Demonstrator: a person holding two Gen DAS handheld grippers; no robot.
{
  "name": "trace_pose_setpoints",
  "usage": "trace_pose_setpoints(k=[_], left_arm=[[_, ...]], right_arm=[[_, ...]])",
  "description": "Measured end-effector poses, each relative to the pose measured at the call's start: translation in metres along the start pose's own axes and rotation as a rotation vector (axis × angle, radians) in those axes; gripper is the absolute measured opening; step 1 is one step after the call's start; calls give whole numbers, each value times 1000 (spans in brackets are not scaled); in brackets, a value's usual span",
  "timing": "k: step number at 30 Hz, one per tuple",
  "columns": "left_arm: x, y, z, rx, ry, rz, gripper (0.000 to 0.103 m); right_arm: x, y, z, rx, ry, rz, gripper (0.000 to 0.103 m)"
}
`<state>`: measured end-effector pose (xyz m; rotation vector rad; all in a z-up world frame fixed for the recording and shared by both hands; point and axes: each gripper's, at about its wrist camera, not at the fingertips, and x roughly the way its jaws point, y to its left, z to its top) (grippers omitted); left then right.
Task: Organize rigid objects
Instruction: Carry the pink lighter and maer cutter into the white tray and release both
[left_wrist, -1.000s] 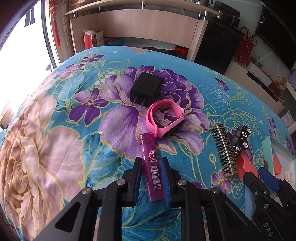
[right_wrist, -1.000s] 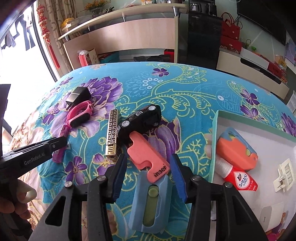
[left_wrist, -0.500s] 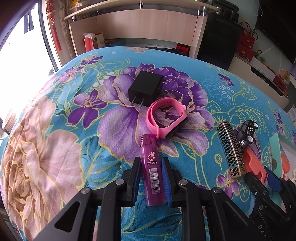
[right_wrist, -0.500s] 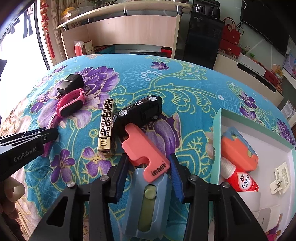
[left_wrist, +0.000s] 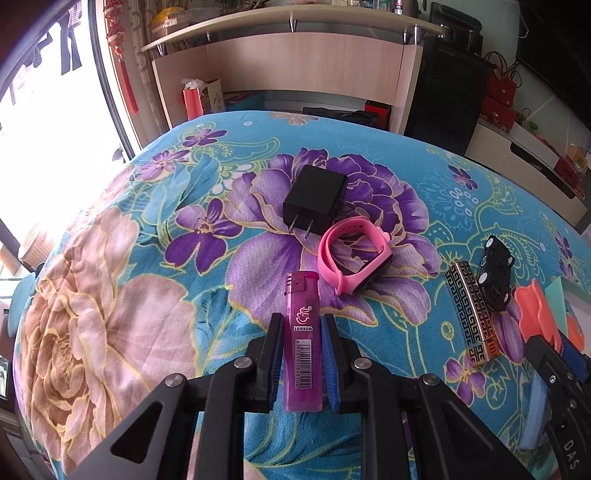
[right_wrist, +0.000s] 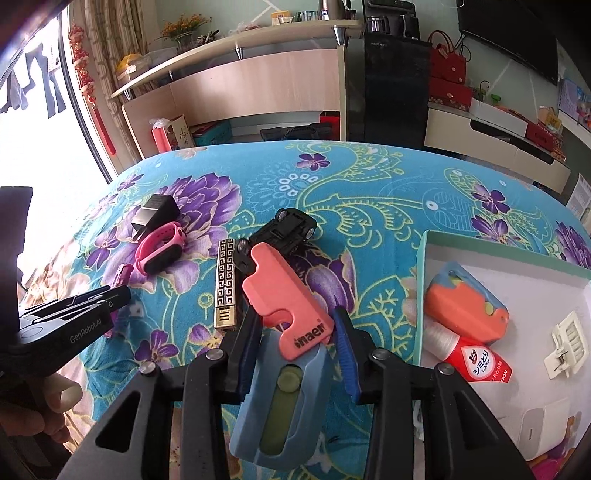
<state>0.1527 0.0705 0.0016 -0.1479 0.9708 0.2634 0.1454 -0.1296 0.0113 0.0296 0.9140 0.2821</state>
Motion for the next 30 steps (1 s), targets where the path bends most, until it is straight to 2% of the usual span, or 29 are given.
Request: trace_pose_setpoints(k=[9,15,24,30], left_arm=[[-41,6,11,-23,-109,-48,21],[-60,-6,15,-6,-154,-88,21],[-78,-65,11,121,-177,-180,22],[-88,-117,-1,239,-171,-272,22]], right_arm=[[-30,-5,10,40,-92,22,40],[-53,-13,16,62,-139,17,40],[-81,-55,20,158,-155,-71,40],[-88,-87,16,191,-145,-172,40]])
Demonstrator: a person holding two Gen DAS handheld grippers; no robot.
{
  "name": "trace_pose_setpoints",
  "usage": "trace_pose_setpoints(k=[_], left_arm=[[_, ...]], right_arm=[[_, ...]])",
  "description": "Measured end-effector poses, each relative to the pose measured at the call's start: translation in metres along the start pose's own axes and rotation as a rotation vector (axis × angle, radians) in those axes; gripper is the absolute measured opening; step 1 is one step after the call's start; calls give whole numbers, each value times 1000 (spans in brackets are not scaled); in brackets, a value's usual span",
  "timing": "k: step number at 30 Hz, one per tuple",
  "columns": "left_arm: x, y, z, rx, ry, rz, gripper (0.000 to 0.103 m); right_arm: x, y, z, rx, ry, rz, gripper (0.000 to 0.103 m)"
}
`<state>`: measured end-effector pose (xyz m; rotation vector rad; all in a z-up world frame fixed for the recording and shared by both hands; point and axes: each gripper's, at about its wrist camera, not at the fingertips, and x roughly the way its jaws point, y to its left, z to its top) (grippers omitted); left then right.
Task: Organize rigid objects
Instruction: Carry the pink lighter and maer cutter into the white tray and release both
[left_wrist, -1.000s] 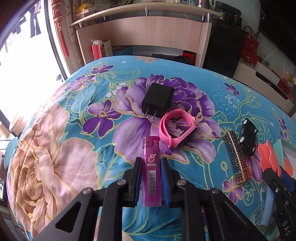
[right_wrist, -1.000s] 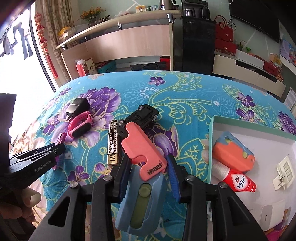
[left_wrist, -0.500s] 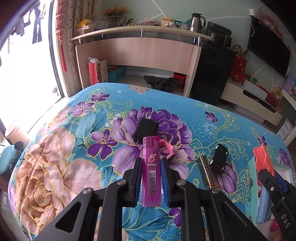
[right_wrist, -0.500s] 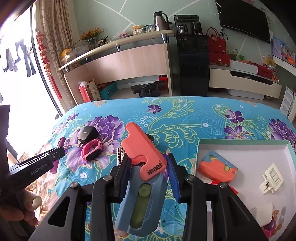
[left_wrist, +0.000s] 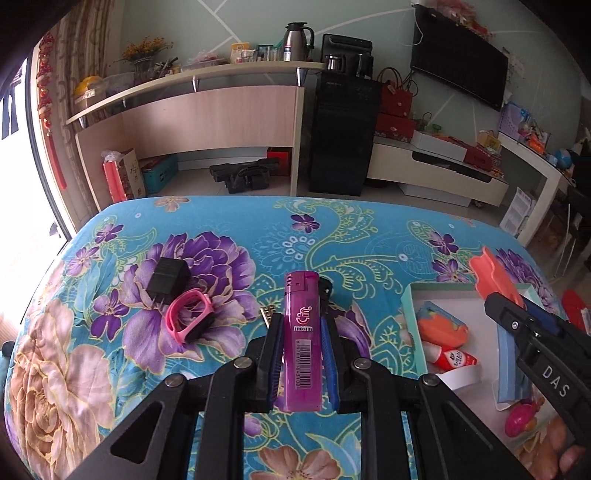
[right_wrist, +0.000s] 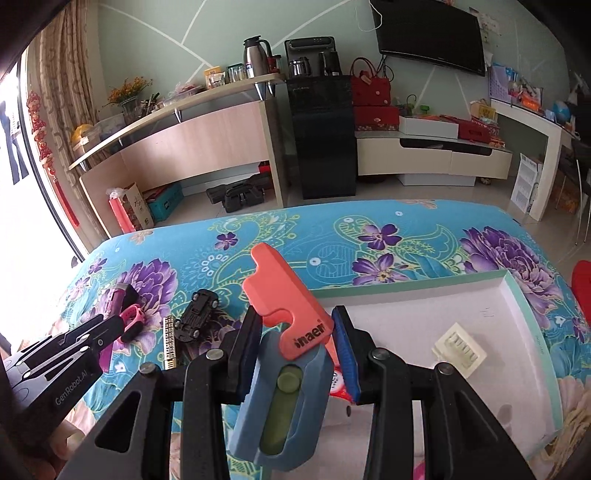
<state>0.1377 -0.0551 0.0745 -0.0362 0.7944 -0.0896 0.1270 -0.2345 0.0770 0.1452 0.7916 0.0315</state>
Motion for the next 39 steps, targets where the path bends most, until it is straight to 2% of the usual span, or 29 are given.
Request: trace_pose_setpoints(k=[2,5,10,17,22,32,35,37,39], left_arm=[[0,-19,0,38,1,-46,22],[1,-49,-3,108,-2,-77,22],[7,-92,-14,194,38,-153,22],[14,-141,-35,299,109,-211,22],[14,-157,-44,346,113,-201,22],[16,-151,-40,322,132,-212,24],[16,-152,-40,328,133,-201,37],[14,-151,-40,327,130,-209,51],[12,-151,-39,326,123,-215,59]], right_arm=[[1,-13,-1,27,10,-34,40],[3,-34,-2,63,22,-77,40],[1,-68,-6,119,48,-152,40],[4,-95,-12,174,92,-174,40],[8,-98,-16,180,115,-148,40],[11,-99,-18,194,131,-115,40],[11,-100,-17,199,131,-112,40],[11,-101,-17,201,130,-110,40],[10,-101,-17,206,125,-105,44]])
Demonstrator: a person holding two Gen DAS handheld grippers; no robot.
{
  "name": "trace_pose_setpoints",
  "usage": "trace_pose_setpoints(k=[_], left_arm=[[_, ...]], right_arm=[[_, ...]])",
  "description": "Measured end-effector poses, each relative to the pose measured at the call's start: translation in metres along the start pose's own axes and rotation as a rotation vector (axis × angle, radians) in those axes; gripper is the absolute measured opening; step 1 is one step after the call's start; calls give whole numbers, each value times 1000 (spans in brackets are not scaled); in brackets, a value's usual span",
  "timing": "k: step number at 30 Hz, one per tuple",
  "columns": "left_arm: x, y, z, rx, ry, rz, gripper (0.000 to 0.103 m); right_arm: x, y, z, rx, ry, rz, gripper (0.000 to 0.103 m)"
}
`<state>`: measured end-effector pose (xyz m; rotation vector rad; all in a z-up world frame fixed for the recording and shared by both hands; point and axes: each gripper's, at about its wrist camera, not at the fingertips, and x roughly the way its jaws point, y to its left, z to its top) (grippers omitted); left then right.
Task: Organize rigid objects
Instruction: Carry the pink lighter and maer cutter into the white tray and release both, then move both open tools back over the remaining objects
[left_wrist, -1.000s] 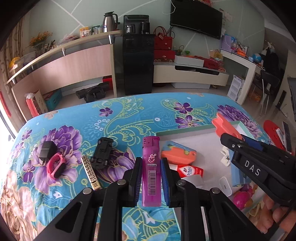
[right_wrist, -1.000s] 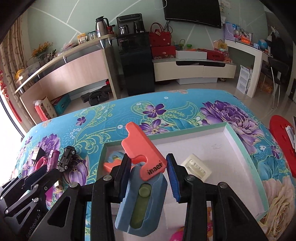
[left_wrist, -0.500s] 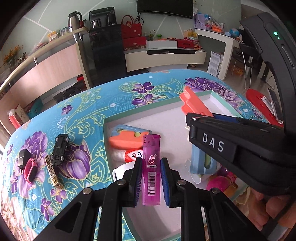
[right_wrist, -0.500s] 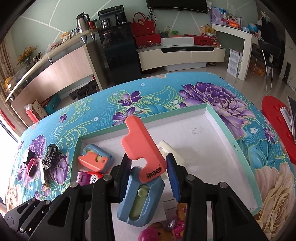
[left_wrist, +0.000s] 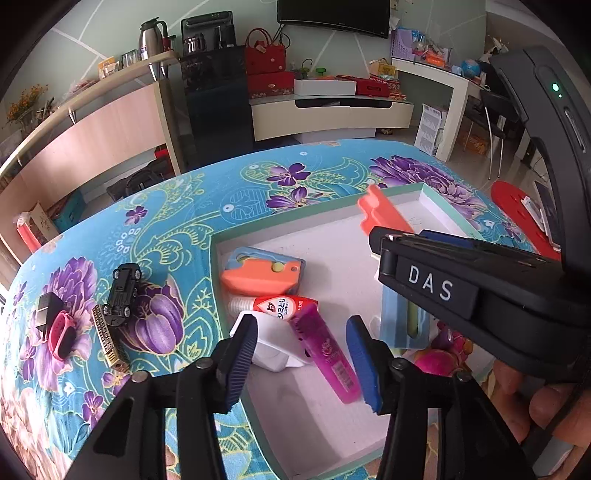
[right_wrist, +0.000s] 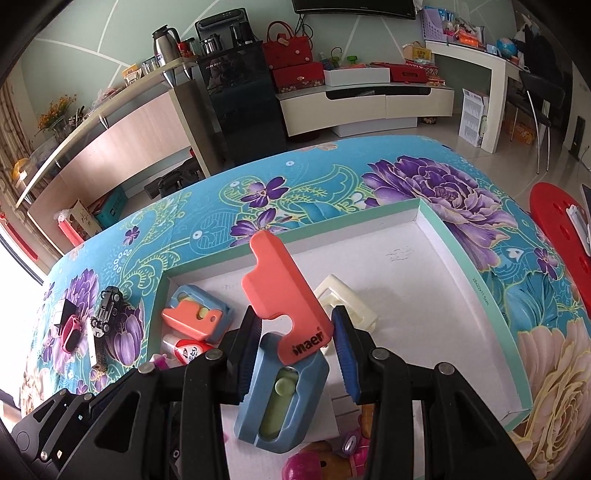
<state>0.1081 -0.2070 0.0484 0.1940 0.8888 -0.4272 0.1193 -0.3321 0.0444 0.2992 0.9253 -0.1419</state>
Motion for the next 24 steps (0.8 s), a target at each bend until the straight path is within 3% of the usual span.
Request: trace_pose_setpoints(k=[8,14,16,21,24], left_arm=[[-3,5,1,-12,-6,11,65],[-4,22,1,-49,-4,63,72],[-4,31,0,-72,-4,81,76],[-3,52,-1,-136,-3,133,84],[-3,64,-2,-175,-1,154,95]], right_arm=[[-2,-1,1,6,-10,1,58],[-1,0,1,5,-13,5,64],[-1,-2,1,14,-17,7,77],[1,-6,1,36,-20,10,78],[2,-8,1,45,-19,8,85]])
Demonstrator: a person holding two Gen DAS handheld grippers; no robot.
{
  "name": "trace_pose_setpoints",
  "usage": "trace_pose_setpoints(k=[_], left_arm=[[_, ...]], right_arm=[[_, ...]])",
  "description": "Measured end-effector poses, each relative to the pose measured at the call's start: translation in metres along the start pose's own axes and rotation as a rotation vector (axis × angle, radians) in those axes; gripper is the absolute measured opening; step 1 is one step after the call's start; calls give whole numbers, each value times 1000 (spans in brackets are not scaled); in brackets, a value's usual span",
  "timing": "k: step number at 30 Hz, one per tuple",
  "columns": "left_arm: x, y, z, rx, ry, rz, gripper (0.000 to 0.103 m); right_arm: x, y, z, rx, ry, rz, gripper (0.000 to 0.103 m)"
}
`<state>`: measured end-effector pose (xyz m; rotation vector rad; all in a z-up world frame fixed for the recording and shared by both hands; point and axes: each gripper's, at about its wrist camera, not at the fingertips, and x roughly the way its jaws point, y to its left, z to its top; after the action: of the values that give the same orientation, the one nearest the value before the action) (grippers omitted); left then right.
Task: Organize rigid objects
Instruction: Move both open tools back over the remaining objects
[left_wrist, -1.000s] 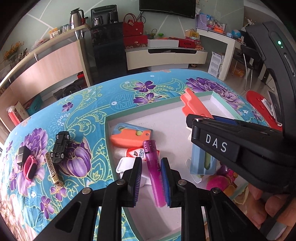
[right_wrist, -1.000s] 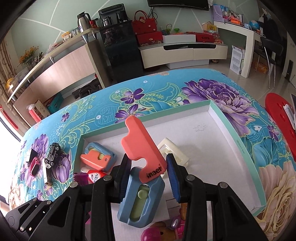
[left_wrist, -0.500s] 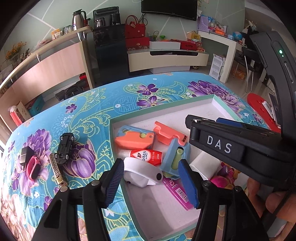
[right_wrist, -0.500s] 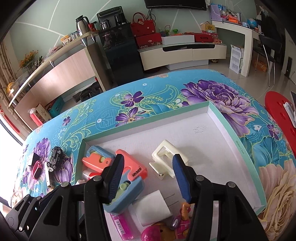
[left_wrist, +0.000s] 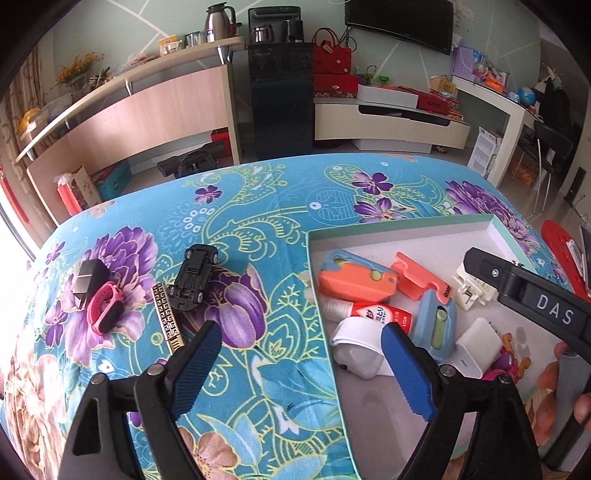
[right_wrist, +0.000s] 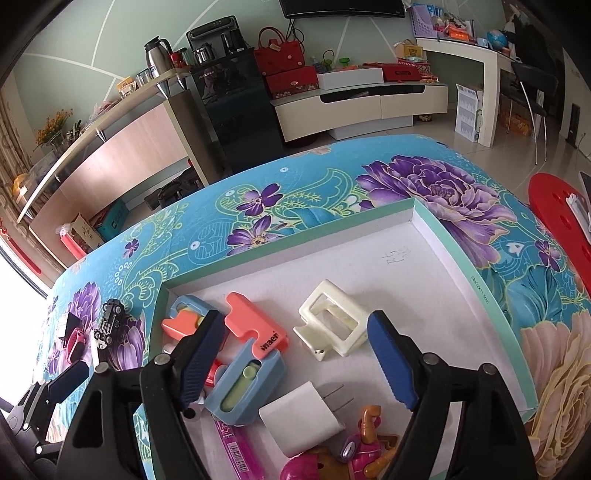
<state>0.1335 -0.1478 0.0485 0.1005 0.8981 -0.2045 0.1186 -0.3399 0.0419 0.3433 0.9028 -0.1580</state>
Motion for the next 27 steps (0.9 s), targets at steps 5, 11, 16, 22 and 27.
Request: trace_pose_setpoints(k=[5,11,16,22,27], left_arm=[[4,17,0,-57,3,42,103],[13,43,-2,-143,24,124,103],[13,72,-4,-238,8,195,103],[11,104,-8,-341,-10,265,103],[7,124,-8,-387,-12,322,103]], right_arm=[[1,3,0,-13,-5,-2,86],[2,6,0,-23,-12,-14,89],[2,14,-1,-51,-24,-1,103],[-4,41,-3,-94,-67,37,103],[-7,69,-6,-127,-103,130,103]])
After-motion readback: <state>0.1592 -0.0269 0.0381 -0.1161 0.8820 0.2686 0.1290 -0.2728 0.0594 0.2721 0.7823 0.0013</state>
